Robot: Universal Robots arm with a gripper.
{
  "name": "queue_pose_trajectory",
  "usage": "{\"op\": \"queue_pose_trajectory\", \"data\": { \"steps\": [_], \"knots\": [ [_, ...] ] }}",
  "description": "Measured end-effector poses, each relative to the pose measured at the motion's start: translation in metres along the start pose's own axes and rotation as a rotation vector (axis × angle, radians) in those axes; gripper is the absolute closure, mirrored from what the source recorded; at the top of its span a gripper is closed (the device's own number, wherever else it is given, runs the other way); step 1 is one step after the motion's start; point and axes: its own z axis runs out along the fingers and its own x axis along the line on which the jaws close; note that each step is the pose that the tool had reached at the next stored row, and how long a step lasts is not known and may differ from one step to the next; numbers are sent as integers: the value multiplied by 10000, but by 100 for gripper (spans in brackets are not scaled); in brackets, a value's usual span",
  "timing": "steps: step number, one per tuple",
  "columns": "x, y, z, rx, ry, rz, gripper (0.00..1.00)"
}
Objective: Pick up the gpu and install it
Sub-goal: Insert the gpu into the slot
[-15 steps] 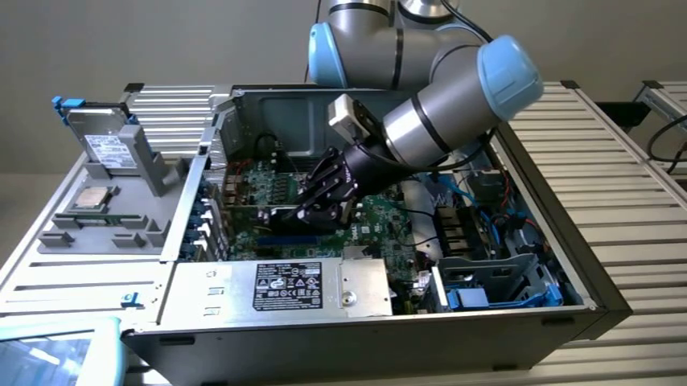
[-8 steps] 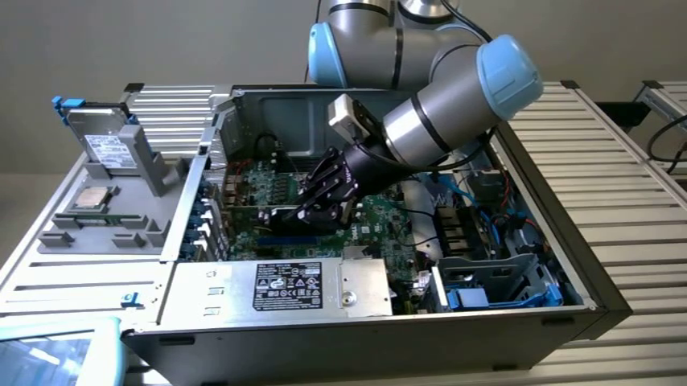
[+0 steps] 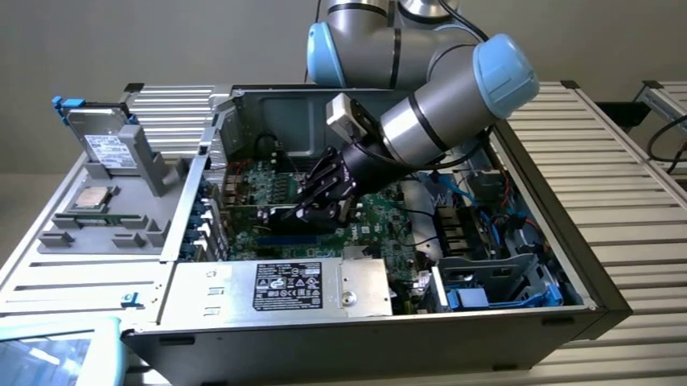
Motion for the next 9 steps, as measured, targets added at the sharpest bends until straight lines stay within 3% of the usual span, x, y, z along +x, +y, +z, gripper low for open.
{"op": "queue_pose_trajectory", "data": {
  "steps": [6,9],
  "knots": [
    [0,-3,3,2,-2,-3,73],
    [0,-8,7,33,-3,-2,73]
  ]
}}
